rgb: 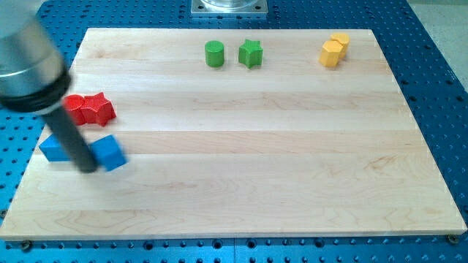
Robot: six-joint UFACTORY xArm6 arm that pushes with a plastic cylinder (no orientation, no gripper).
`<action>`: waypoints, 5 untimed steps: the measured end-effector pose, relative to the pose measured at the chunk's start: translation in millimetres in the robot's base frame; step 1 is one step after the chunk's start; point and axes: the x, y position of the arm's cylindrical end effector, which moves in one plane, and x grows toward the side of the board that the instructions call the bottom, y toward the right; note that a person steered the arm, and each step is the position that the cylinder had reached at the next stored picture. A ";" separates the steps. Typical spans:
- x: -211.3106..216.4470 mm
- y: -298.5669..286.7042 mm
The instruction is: Place the blue blocks towards the right center of the board
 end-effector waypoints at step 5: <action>-58.1 205.1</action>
